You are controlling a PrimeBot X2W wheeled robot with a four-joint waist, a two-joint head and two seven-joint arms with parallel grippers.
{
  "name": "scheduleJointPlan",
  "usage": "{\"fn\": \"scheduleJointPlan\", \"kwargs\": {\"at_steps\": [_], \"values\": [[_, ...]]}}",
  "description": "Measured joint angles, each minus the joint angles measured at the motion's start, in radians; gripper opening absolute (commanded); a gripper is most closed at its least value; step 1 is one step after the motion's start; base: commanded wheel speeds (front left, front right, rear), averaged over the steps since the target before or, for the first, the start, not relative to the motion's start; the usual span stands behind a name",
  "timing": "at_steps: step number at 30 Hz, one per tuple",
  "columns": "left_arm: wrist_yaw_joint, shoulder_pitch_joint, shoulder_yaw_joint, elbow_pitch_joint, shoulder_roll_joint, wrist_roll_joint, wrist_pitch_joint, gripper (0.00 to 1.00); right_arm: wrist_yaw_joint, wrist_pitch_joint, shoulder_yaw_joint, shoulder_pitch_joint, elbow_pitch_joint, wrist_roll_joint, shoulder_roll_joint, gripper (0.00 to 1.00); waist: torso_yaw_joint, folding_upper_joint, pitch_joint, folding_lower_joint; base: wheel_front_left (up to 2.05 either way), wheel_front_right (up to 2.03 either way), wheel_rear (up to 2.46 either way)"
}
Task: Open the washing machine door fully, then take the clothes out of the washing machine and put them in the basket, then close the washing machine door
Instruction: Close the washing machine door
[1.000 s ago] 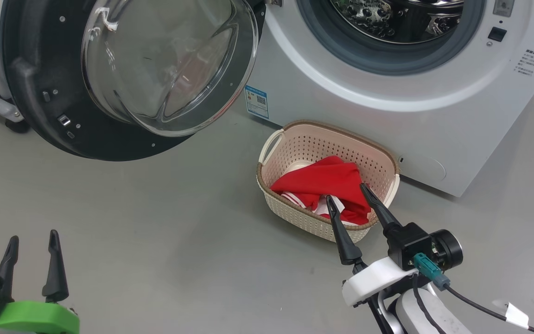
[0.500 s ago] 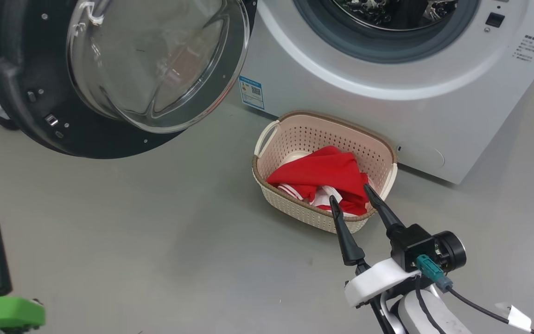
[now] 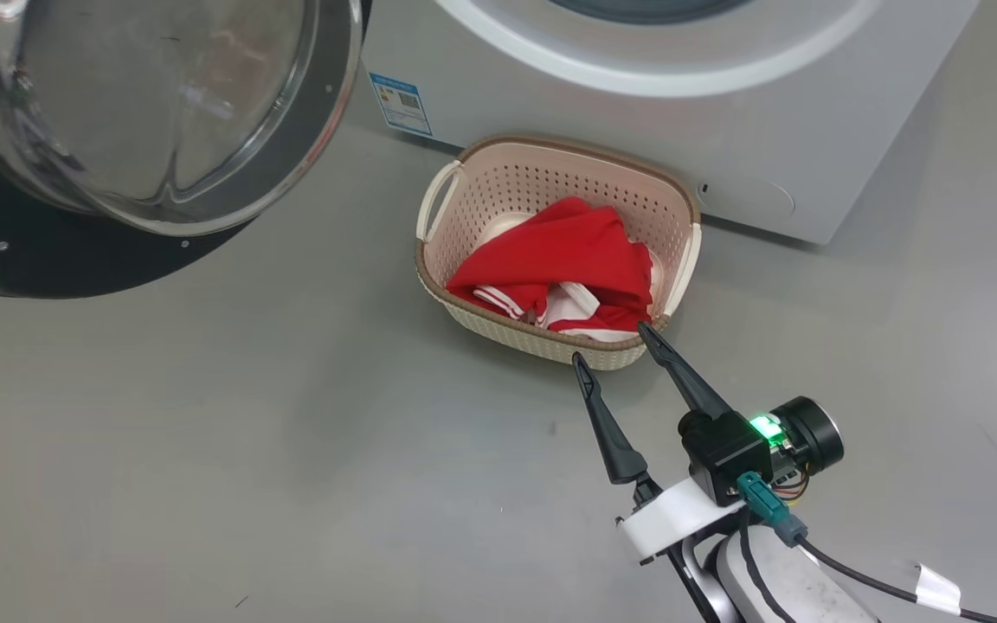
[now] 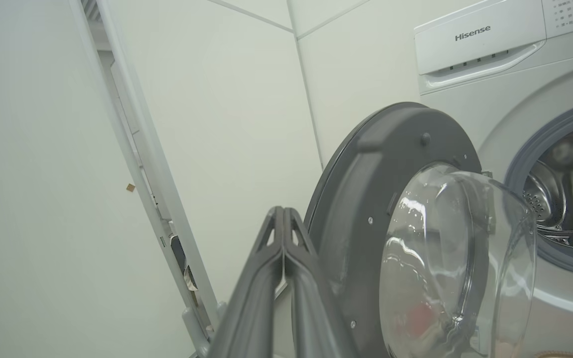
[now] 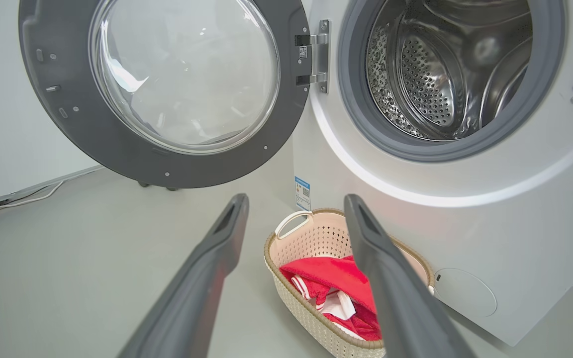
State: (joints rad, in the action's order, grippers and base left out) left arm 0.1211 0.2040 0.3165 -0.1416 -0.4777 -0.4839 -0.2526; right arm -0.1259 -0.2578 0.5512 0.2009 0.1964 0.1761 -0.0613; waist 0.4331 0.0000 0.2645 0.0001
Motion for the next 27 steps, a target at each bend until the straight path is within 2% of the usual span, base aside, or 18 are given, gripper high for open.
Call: {"fn": "scheduleJointPlan", "kwargs": {"at_steps": [3,7,11,19,27], "values": [[0.000,0.065,0.010,-0.002,-0.088,-0.067,-0.004,0.00,0.000,0.000,0.003,0.017,-0.007,-0.013,-0.001,1.00,-0.023,0.0000,0.035,0.0000,0.00,0.00,0.00],[0.000,0.142,0.038,-0.072,-0.188,-0.174,0.001,0.00,0.000,0.000,0.026,0.044,-0.007,-0.034,-0.003,1.00,-0.053,0.0000,0.083,0.0000,0.00,0.00,0.00],[0.000,0.222,0.096,-0.198,-0.249,-0.302,0.058,0.00,0.000,0.000,0.049,0.065,-0.007,-0.041,-0.003,1.00,-0.086,0.0000,0.126,0.0000,0.00,0.00,0.00],[0.000,0.367,0.240,-0.504,-0.326,-0.500,0.192,0.00,0.000,0.000,0.073,0.091,-0.008,-0.046,-0.005,1.00,-0.159,0.0000,0.183,0.0000,0.00,0.00,0.00],[0.000,0.477,0.304,-0.738,-0.341,-0.659,0.387,0.00,0.000,0.000,0.075,0.099,-0.014,-0.046,-0.005,1.00,-0.221,0.0000,0.204,0.0000,0.00,0.00,0.00]]}}
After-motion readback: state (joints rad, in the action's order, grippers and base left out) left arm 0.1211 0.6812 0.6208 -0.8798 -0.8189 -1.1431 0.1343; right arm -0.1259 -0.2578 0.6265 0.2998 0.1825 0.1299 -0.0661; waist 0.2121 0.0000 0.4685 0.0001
